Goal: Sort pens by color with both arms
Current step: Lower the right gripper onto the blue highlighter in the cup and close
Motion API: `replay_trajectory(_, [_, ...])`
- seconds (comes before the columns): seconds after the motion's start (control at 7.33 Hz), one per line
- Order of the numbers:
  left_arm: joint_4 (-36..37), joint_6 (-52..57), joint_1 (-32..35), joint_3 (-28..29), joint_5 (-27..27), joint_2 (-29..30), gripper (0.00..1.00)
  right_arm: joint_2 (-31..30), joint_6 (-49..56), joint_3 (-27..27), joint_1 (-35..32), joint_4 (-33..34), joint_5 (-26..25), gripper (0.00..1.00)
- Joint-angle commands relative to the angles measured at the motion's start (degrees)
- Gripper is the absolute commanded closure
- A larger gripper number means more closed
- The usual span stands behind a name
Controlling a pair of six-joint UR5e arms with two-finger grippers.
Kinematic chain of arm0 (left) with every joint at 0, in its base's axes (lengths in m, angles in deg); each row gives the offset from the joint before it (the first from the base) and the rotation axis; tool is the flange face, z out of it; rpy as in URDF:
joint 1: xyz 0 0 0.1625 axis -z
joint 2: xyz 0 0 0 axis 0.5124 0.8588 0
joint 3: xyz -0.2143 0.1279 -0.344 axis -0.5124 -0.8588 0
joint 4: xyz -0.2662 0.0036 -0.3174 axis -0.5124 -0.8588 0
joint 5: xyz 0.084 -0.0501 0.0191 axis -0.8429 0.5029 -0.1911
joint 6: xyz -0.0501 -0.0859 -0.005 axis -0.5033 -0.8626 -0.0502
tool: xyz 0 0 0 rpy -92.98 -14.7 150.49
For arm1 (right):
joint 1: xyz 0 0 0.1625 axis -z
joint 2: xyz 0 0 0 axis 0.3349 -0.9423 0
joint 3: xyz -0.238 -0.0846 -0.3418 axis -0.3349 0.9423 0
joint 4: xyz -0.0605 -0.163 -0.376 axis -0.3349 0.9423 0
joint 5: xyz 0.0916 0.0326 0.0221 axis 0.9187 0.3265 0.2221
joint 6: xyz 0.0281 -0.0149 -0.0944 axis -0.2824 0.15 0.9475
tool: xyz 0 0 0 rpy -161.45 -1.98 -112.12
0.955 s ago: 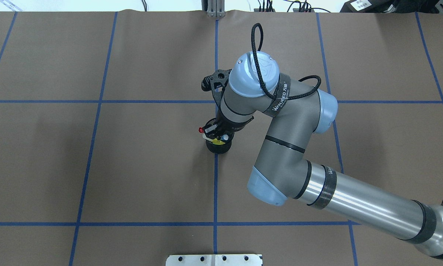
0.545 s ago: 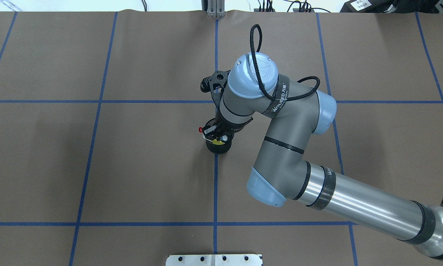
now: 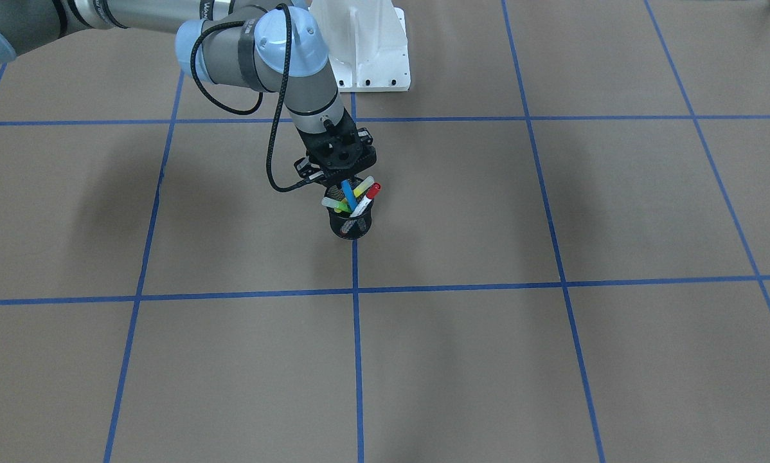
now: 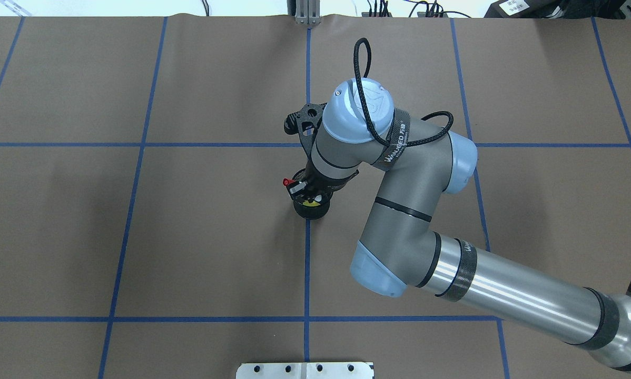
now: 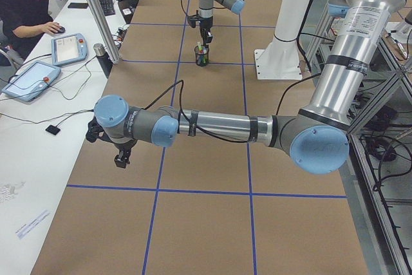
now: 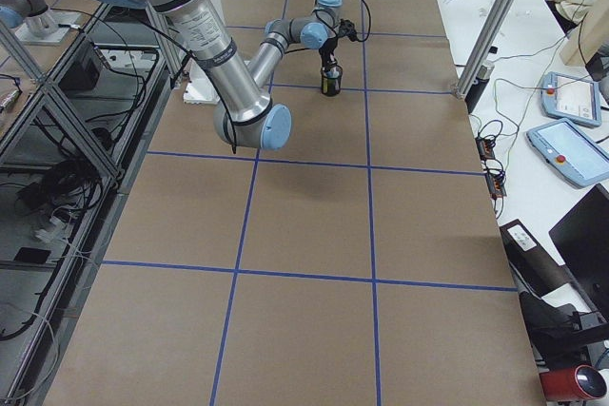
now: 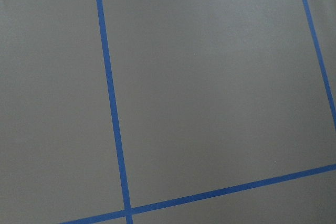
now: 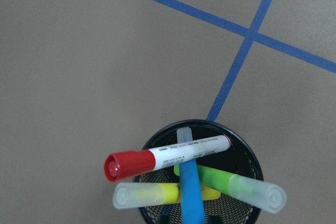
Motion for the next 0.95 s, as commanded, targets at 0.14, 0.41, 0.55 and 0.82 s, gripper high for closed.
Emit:
replay_trajectory(0.14, [0.00, -0.09, 0.00, -0.25, 0.00, -0.04, 0.00, -0.07, 0.07, 0.01, 0.04, 0.07, 0.00, 0.72])
replay_trajectory(0.41, [0.00, -0.09, 0.00, -0.25, 0.00, -0.04, 0.00, -0.16, 0.07, 0.01, -0.05, 0.16, 0.09, 0.78])
replay_trajectory(0.55, [0.00, -0.09, 0.00, -0.25, 0.00, -0.04, 0.00, -0.16, 0.07, 0.01, -0.05, 0.16, 0.09, 0.79])
replay_trajectory(0.82, [0.00, -0.09, 0.00, -0.16, 0.00, -0.04, 0.00, -0.16, 0.16, -0.08, -0.05, 0.16, 0.18, 0.83])
